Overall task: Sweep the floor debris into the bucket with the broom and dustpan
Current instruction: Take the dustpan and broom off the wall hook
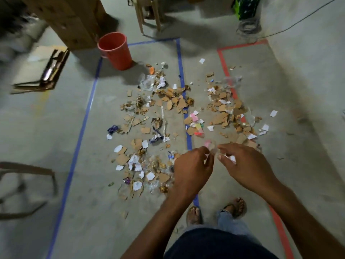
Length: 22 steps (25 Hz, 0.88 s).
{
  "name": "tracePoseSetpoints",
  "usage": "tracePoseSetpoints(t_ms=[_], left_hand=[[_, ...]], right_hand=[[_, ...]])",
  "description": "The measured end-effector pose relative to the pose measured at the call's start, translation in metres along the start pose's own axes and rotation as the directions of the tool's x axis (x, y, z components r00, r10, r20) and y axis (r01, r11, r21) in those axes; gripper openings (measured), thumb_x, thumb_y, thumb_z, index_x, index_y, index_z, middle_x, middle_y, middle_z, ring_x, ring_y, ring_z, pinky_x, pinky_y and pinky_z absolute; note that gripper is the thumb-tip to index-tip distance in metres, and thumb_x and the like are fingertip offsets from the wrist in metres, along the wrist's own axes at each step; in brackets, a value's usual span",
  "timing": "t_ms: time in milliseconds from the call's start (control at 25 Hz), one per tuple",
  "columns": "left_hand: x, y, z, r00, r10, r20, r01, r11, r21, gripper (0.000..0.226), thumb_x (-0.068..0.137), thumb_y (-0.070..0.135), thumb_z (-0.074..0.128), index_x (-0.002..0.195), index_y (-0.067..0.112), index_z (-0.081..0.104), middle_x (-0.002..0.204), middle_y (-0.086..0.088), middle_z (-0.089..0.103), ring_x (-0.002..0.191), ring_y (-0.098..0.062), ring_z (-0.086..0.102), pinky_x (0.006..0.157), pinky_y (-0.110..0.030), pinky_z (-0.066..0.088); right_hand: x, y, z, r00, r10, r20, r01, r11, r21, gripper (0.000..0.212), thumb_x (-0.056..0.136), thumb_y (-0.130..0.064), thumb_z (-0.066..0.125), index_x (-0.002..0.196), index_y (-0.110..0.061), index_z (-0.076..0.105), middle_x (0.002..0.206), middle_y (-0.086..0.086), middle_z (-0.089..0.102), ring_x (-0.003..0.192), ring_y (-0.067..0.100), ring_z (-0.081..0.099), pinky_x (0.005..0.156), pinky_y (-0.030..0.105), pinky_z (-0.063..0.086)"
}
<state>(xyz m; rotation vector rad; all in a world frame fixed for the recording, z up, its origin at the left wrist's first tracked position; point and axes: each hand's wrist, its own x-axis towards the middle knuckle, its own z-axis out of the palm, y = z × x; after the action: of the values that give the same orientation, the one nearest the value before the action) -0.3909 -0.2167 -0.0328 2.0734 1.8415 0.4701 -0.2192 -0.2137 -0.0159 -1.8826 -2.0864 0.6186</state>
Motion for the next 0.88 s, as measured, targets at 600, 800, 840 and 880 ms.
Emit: tracePoseSetpoints(t_ms=[600, 800, 840, 880], left_hand=[[-0.054, 0.056, 0.011, 0.971, 0.217, 0.098, -0.211, 0.975, -0.061, 0.025, 0.1, 0.043, 0.052, 0.095, 0.028, 0.072, 0.085, 0.008, 0.074, 0.075, -0.013, 0.068, 0.058, -0.035, 0.055], [-0.109, 0.12, 0.034, 0.92, 0.343, 0.191, -0.327, 0.939, -0.111, 0.024, 0.101, 0.044, 0.051, 0.101, 0.032, 0.072, 0.09, 0.015, 0.074, 0.077, -0.006, 0.066, 0.062, -0.03, 0.055], [-0.122, 0.136, 0.041, 0.903, 0.372, 0.215, -0.354, 0.928, -0.119, 0.023, 0.101, 0.044, 0.051, 0.103, 0.034, 0.071, 0.092, 0.016, 0.073, 0.077, -0.005, 0.066, 0.063, -0.03, 0.056], [-0.138, 0.15, 0.047, 0.885, 0.402, 0.234, -0.381, 0.915, -0.132, 0.022, 0.1, 0.043, 0.051, 0.105, 0.035, 0.071, 0.094, 0.017, 0.073, 0.078, -0.004, 0.066, 0.064, -0.03, 0.056]], right_hand=[[-0.132, 0.04, -0.019, 0.941, 0.281, -0.188, -0.242, 0.947, 0.21, 0.035, 0.091, -0.046, 0.065, 0.121, -0.029, 0.072, 0.109, -0.013, 0.075, 0.096, 0.004, 0.069, 0.088, 0.036, 0.058], [-0.236, 0.085, -0.034, 0.839, 0.448, -0.309, -0.352, 0.88, 0.32, 0.03, 0.09, -0.039, 0.067, 0.117, -0.029, 0.073, 0.104, -0.014, 0.076, 0.091, 0.0, 0.07, 0.085, 0.037, 0.059], [-0.258, 0.093, -0.038, 0.813, 0.478, -0.332, -0.373, 0.866, 0.334, 0.03, 0.089, -0.039, 0.067, 0.117, -0.029, 0.073, 0.102, -0.014, 0.076, 0.09, 0.001, 0.07, 0.084, 0.037, 0.06], [-0.281, 0.1, -0.04, 0.79, 0.505, -0.348, -0.391, 0.852, 0.348, 0.029, 0.089, -0.038, 0.068, 0.116, -0.029, 0.073, 0.101, -0.015, 0.075, 0.089, 0.001, 0.07, 0.083, 0.038, 0.06]])
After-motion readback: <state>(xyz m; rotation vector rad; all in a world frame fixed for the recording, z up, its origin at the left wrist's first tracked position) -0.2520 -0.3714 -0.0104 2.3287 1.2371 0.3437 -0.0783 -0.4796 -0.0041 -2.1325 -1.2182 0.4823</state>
